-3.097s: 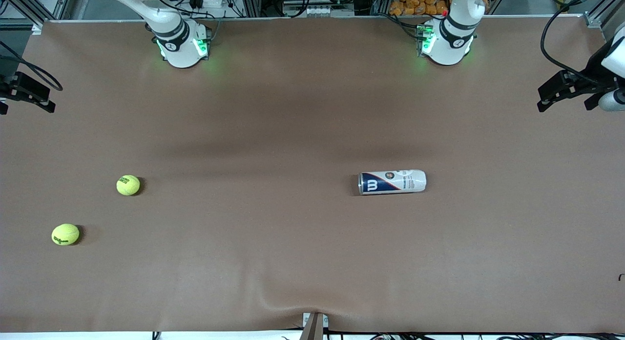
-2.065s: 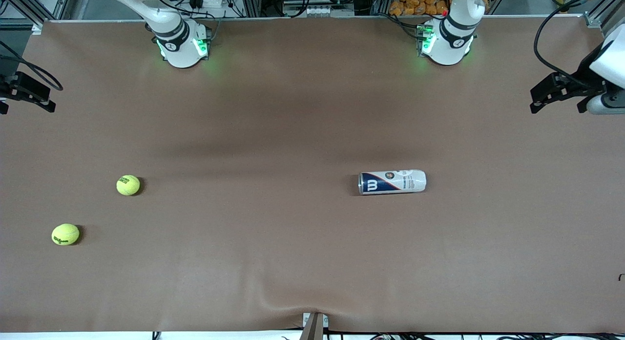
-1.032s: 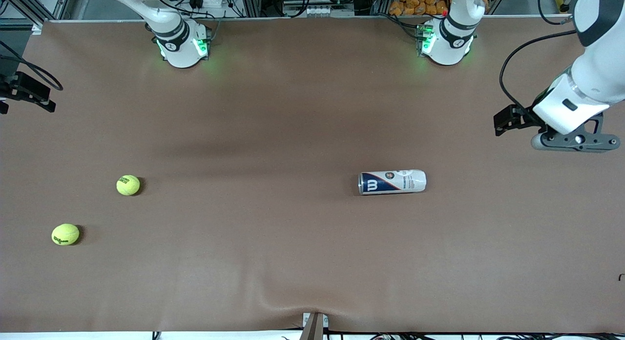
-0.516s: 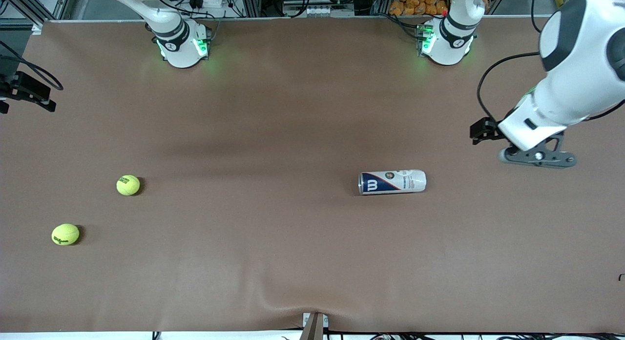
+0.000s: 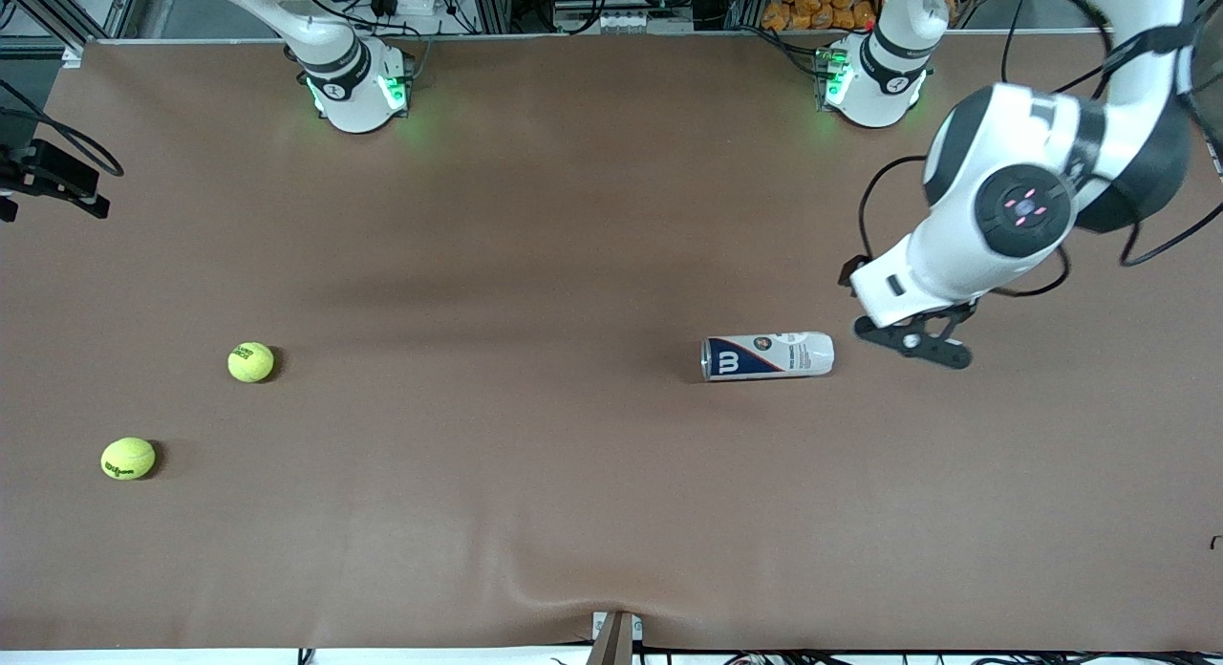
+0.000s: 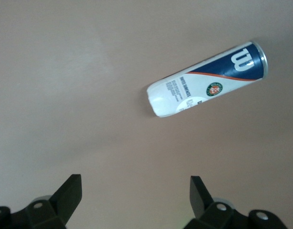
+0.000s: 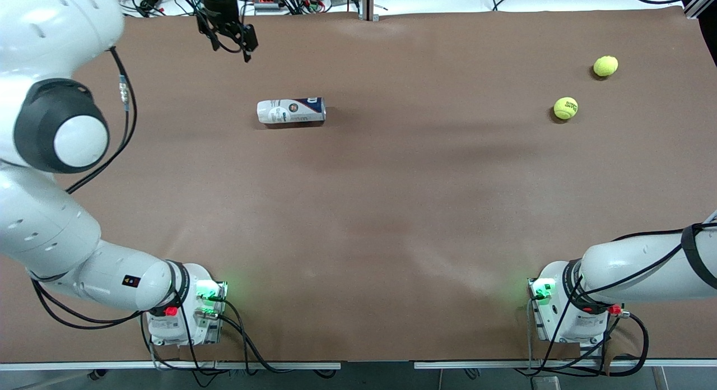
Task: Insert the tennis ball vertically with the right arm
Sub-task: 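Move the left gripper toward the lying Wilson tennis can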
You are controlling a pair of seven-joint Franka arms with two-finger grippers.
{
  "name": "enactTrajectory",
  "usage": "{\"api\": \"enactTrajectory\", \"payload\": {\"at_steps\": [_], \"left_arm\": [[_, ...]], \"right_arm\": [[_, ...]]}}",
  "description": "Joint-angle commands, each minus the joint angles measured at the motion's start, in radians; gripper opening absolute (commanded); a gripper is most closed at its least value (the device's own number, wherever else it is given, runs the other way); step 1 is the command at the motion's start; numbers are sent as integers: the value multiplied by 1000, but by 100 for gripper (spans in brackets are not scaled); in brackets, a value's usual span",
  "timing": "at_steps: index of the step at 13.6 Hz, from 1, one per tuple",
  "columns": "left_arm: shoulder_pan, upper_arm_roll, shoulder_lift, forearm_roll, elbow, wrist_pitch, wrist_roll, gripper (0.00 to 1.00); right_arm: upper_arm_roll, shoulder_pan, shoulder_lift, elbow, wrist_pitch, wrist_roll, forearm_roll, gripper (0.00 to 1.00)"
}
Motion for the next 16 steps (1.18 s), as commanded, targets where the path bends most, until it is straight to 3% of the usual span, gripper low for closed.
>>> {"api": "enactTrajectory", "payload": {"at_steps": [1,4,7,13,16], "left_arm": [[-50,1,97,36,74,-12,83,100],[-136,1,183,188,79,37,208,100],[-138,1,227,208,65,54,452,100],[-187,-1,277,354,-70,188,488,100],[-188,-9,293,430,-90,203,500,100]], "right_arm": [[5,-7,-21,-18,-4,13,1,100],[5,-7,-21,-18,-4,13,1,100],[5,-7,-21,-18,-7,13,1,100],[3,-7,-21,-18,-9,13,1,100],[3,-11,-21,-18,-10,13,1,100]]}}
